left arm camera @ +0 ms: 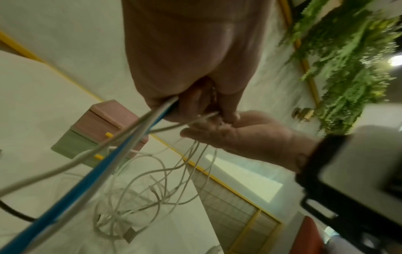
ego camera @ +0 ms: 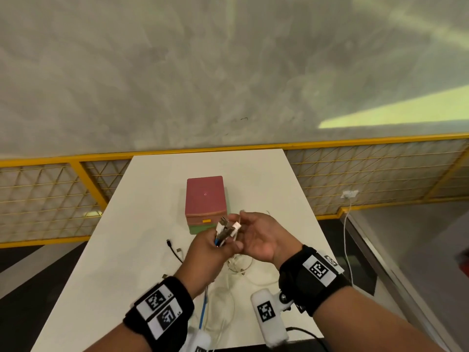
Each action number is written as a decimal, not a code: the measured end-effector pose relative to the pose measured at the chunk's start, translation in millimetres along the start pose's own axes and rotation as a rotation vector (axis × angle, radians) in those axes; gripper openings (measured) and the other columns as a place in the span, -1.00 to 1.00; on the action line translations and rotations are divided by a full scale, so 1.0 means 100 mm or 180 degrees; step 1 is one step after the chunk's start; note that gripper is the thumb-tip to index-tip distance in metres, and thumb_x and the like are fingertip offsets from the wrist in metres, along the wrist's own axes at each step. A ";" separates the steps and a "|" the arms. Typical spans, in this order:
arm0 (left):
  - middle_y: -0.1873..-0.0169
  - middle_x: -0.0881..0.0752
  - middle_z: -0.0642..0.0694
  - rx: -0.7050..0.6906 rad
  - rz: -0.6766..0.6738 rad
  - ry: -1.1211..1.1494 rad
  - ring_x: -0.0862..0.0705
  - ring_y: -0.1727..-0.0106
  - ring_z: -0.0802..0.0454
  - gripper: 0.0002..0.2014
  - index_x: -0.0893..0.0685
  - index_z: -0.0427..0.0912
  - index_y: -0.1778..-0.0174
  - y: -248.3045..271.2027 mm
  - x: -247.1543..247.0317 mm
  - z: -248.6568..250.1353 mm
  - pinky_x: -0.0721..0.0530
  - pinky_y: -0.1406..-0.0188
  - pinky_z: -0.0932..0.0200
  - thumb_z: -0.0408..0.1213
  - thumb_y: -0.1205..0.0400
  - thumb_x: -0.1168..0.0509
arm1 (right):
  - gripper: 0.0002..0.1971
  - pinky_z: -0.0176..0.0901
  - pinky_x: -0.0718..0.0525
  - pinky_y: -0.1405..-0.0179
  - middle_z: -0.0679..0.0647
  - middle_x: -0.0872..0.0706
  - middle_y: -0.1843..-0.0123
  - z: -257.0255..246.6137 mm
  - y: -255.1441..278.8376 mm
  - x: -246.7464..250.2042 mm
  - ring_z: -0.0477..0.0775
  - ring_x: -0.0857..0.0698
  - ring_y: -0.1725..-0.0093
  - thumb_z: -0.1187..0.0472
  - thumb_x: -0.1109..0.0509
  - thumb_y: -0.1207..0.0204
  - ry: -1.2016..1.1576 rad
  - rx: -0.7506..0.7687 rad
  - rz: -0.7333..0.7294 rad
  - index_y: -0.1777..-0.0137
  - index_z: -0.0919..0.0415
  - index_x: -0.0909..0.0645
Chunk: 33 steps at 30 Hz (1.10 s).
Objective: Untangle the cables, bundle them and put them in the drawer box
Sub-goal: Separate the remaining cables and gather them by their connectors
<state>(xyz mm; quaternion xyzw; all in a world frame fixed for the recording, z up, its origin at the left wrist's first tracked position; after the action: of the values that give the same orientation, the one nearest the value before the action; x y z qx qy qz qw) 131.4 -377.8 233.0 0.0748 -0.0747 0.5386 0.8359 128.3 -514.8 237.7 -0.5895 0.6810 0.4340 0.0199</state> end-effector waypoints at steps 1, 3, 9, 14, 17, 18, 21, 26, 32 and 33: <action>0.57 -0.61 0.14 0.0072 -0.0202 -0.0046 -0.54 0.54 0.31 -0.80 -0.63 -0.29 0.36 0.07 0.01 0.00 -0.49 0.45 0.40 -0.46 -0.50 -0.51 | -0.69 0.08 -0.70 0.15 0.27 -0.83 0.19 -0.04 -0.03 0.04 0.23 -0.75 0.17 0.17 -0.15 -0.69 -0.0135 -0.0016 0.0120 0.14 0.33 -0.62; 0.58 -0.52 0.15 0.0350 -0.0596 -0.0227 -0.46 0.56 0.30 -0.73 -0.57 -0.21 0.37 0.24 0.10 -0.06 -0.43 0.51 0.40 -0.39 -0.44 -0.58 | -0.70 0.16 -0.79 0.21 0.36 -0.82 0.12 -0.12 -0.08 0.12 0.27 -0.81 0.12 0.19 -0.07 -0.75 -0.0334 -0.0041 0.0331 0.12 0.33 -0.52; 0.55 -0.66 0.39 0.0536 -0.1981 -0.1284 -0.49 0.43 0.68 -0.86 -0.69 -0.07 0.28 0.76 0.43 0.11 -0.39 0.28 0.68 -0.20 -0.59 -0.44 | -0.81 0.26 -0.78 0.40 0.38 -0.81 0.34 -0.20 -0.22 0.37 0.24 -0.85 0.38 0.39 -0.04 -0.73 -0.0573 0.0071 0.0670 0.08 0.33 -0.44; 0.43 -0.62 -0.02 0.0997 -0.0746 -0.0162 -0.58 0.50 0.20 -0.79 -0.63 -0.22 0.25 0.70 0.69 -0.11 -0.46 0.53 0.38 -0.35 -0.48 -0.57 | -0.87 0.28 -0.77 0.16 0.35 -0.76 -0.03 -0.15 -0.20 0.42 0.24 -0.81 0.07 0.34 -0.08 -0.74 -0.0460 0.0064 0.0519 -0.04 0.28 -0.47; 0.57 -0.32 -0.02 0.0863 0.0540 0.0504 -0.18 0.61 0.10 -0.68 -0.46 -0.15 0.34 0.41 0.69 -0.20 -0.18 0.65 0.31 -0.39 -0.51 -0.52 | -0.86 0.38 -0.65 -0.08 0.33 -0.72 -0.16 -0.10 -0.13 0.34 0.25 -0.75 -0.12 0.33 -0.11 -0.72 -0.0449 0.0058 0.0268 -0.02 0.25 -0.49; 0.58 -0.33 0.02 0.0751 0.0605 0.0613 -0.18 0.61 0.10 -0.69 -0.46 -0.15 0.33 0.34 0.63 -0.13 -0.17 0.66 0.32 -0.39 -0.51 -0.51 | -0.87 0.43 -0.59 -0.16 0.33 -0.72 -0.19 -0.06 -0.09 0.29 0.26 -0.74 -0.16 0.33 -0.12 -0.71 -0.0455 0.0038 0.0192 -0.01 0.24 -0.50; 0.61 -0.55 0.16 0.0479 0.0495 0.0438 -0.39 0.66 0.24 -0.83 -0.64 -0.22 0.23 0.18 0.35 -0.03 -0.31 0.71 0.40 -0.38 -0.49 -0.54 | -0.83 0.42 -0.53 -0.24 0.30 -0.75 -0.14 0.06 0.01 0.12 0.29 -0.72 -0.14 0.31 -0.17 -0.68 -0.0367 -0.0047 -0.0074 0.04 0.24 -0.60; 0.42 -0.81 -0.01 0.0307 0.0305 0.0297 -0.73 0.41 0.16 -0.89 -0.76 -0.24 0.20 0.17 -0.04 -0.01 -0.62 0.42 0.32 -0.40 -0.46 -0.57 | -0.65 0.01 -0.67 0.22 0.20 -0.73 0.19 0.18 0.14 -0.09 0.17 -0.68 0.28 0.28 -0.20 -0.65 -0.0392 -0.0102 -0.0121 0.27 0.29 -0.76; 0.61 -0.64 0.08 0.0715 -0.0560 0.0277 -0.57 0.57 0.25 -0.78 -0.64 -0.24 0.40 0.31 -0.01 -0.07 -0.52 0.46 0.44 -0.55 -0.44 -0.52 | -0.88 0.05 -0.59 0.06 0.22 -0.78 -0.08 0.12 0.20 0.05 0.22 -0.73 0.00 0.22 -0.31 -0.58 -0.0086 -0.0205 -0.0131 0.04 0.17 -0.67; 0.53 -0.69 -0.01 0.0812 -0.0831 0.0123 -0.64 0.43 0.15 -0.78 -0.67 -0.16 0.42 0.35 0.03 -0.13 -0.56 0.30 0.32 -0.45 -0.38 -0.58 | -0.88 0.09 -0.61 0.02 0.25 -0.76 -0.16 0.07 0.18 0.14 0.24 -0.74 -0.10 0.23 -0.27 -0.61 -0.0168 -0.0136 0.0007 -0.05 0.16 -0.63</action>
<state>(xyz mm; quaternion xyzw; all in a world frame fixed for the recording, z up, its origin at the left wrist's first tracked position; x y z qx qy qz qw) 101.8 -358.2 222.8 0.1789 0.0207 0.4320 0.8837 106.1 -522.5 236.3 -0.5774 0.6714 0.4639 0.0248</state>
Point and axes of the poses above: each hand's wrist, its own y-axis away from the middle knuckle, its own x-axis out of the back of the hand, z = x × y, the point moved 2 cm from there along -y, towards the middle knuckle
